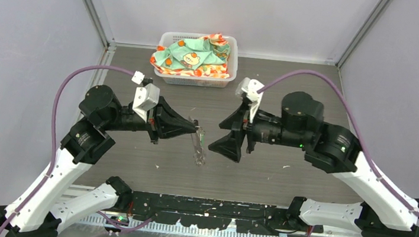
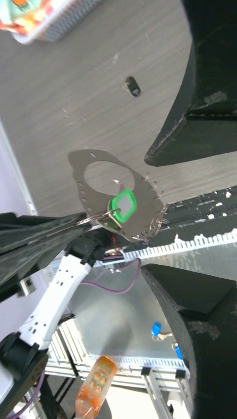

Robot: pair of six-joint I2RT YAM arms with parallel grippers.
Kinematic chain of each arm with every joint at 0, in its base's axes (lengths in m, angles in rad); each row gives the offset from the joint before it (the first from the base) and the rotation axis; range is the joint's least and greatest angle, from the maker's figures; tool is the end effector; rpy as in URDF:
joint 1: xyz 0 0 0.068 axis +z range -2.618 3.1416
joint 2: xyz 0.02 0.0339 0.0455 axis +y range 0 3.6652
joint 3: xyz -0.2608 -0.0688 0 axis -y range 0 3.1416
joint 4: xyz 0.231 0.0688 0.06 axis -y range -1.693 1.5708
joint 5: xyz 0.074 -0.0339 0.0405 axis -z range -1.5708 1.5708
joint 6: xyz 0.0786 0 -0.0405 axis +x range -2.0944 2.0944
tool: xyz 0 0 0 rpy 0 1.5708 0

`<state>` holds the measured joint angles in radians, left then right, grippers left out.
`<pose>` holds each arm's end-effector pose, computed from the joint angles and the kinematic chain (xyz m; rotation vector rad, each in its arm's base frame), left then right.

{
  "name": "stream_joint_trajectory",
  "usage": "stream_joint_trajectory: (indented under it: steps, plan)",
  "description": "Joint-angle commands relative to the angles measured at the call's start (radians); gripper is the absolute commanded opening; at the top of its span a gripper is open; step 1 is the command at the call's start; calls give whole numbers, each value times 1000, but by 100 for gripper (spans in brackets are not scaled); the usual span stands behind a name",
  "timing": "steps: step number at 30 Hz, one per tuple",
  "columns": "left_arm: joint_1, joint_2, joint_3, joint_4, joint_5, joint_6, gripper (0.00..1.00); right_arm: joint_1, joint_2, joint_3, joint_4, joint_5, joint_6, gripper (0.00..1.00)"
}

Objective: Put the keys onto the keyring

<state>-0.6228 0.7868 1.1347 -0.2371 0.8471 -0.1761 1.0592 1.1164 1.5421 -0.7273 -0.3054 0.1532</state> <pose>0.0938 -0.1399 0.4473 1.0392 1.2591 -1.2392 0.0936 0.2151 0.4536 -1.0805 1.7013 1.0932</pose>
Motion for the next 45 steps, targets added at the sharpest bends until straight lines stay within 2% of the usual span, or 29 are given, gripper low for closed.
stream_joint_trajectory:
  steps: [1, 8, 14, 17, 22, 28, 34, 36, 40, 45]
  plan:
    - [0, -4, 32, 36, 56, -13, 0, 6, -52, 61, 78, 25, -88, 78]
    - [0, 17, 54, 37, 120, -41, 0, 3, -7, 36, 183, -106, -115, 73]
    - [0, 22, 69, 31, 133, -49, 0, -32, 24, 24, 242, -231, -90, 63]
    - [-1, 20, 70, 32, 136, -51, 0, -48, 30, 4, 267, -256, -68, 60]
    - [0, 19, 73, 34, 134, -52, 0, -61, 40, -2, 290, -296, -46, 45]
    - [-1, 17, 71, 39, 130, -57, 0, -62, 47, -13, 292, -297, -39, 44]
    - [-1, 15, 71, 42, 124, -60, 0, -64, 52, -30, 284, -305, -38, 38]
    - [0, 12, 71, 44, 124, -62, 0, -63, 53, -33, 284, -306, -39, 31]
    - [0, 12, 66, 41, 123, -60, 0, -63, 54, -29, 286, -303, -38, 3]
    - [0, 8, 55, -18, 127, 2, 0, -62, 41, -32, 268, -273, -39, 1]
